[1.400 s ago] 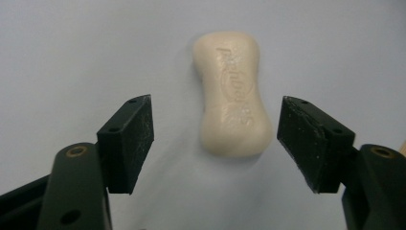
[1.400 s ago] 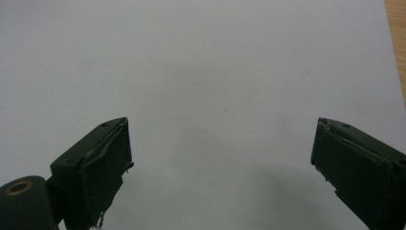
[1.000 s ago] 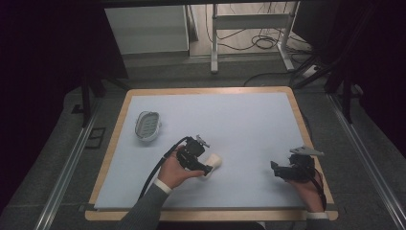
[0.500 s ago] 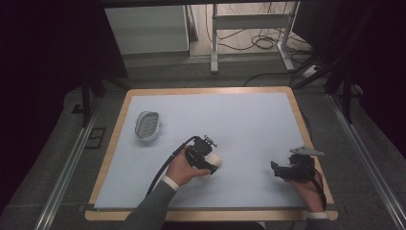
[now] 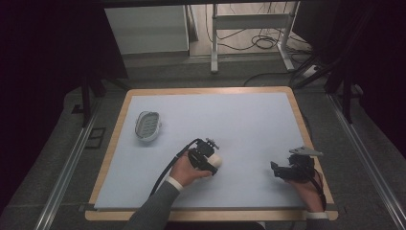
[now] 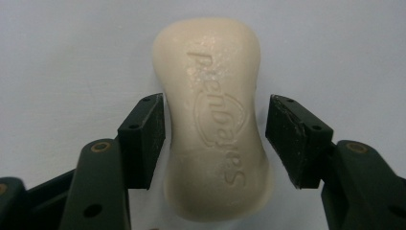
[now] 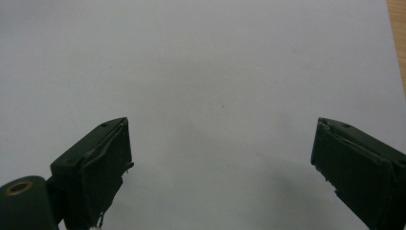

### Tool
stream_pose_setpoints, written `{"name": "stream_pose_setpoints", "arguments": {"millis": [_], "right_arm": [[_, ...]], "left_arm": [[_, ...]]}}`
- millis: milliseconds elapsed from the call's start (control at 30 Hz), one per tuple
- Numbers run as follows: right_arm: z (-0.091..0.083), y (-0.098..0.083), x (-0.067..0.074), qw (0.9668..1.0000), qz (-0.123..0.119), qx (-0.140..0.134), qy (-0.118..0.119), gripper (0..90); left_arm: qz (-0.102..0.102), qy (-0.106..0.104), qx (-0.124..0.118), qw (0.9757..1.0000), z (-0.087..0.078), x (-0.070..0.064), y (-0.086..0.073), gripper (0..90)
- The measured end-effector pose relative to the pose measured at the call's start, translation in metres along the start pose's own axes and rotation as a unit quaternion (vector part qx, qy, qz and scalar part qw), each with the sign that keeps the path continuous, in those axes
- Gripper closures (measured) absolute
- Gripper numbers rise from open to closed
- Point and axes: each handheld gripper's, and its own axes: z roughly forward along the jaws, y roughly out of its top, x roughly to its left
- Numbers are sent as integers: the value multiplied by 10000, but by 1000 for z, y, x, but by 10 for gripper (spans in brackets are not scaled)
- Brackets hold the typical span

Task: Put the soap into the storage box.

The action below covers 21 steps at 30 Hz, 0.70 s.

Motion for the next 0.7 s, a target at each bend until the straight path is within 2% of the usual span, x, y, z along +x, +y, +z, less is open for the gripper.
{"name": "stream_pose_setpoints", "arguments": {"millis": [367,700], "right_arm": [[1,0,1,10000,-13,4,-19,66],[-1,0,0,10000,0,-17,-33,66]], "left_arm": [[-21,148,77,9999,4,-1,1,486],[68,144,67,9999,2,1,0,494]]}}
